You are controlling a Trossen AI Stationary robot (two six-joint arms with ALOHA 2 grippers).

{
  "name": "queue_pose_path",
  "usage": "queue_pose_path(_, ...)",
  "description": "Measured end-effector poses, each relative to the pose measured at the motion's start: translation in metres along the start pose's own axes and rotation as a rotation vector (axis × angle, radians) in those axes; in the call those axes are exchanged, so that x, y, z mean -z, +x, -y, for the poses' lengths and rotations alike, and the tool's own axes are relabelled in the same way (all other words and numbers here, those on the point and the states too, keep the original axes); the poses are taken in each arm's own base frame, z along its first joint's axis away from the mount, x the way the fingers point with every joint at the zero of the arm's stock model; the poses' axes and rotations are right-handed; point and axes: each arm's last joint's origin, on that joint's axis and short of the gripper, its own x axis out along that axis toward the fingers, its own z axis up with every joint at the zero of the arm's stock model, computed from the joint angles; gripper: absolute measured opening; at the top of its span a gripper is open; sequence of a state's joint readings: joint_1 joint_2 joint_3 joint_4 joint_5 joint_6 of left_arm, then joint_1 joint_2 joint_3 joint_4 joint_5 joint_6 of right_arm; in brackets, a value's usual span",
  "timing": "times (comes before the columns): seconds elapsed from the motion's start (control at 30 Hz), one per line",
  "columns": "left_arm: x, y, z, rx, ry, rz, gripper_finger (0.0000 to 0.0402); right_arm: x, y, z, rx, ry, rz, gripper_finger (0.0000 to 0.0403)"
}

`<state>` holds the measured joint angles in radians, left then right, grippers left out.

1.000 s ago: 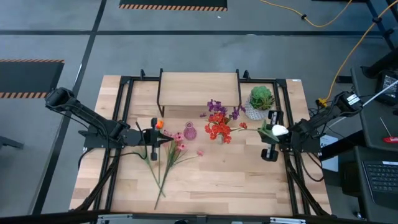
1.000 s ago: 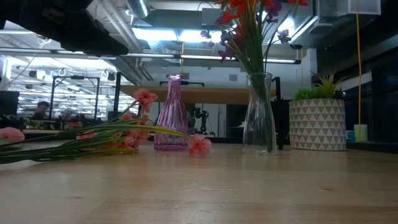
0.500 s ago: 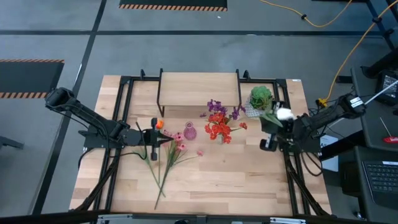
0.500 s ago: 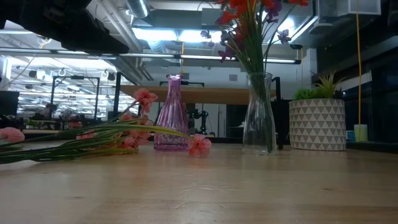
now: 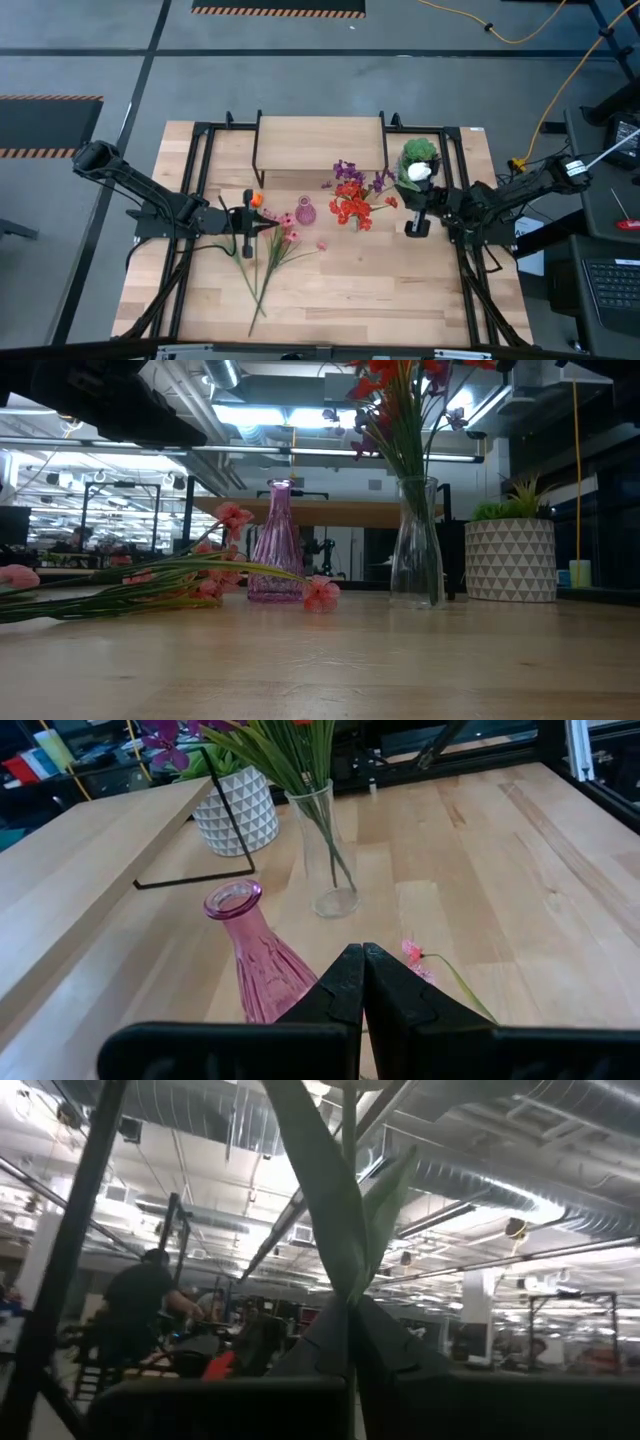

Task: Pick and place flowers into a vace then onto a shelf
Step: Put the white flower into the transparent vase

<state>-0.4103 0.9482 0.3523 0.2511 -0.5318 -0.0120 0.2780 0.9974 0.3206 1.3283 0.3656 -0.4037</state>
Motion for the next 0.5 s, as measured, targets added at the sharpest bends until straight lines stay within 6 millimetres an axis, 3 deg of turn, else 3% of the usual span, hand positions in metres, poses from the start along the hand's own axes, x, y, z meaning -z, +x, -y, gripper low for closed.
queue_pose_path(0.17, 0.000, 0.000, 0.000, 0.002, 0.000, 0.000, 0.0004, 0.003, -0.003, 0.000, -0.006, 0.005, -0.012, 0.0000)
queue_pose_path(0.4, 0.000, 0.000, 0.000, 0.001, 0.000, 0.000, 0.0004, 0.021, -0.036, 0.005, -0.038, 0.073, 0.039, 0.0000)
queue_pose_path(0.5, 0.000, 0.000, 0.000, -0.004, -0.002, 0.002, 0.0004, 0.027, -0.042, 0.004, -0.062, 0.082, 0.018, 0.0000)
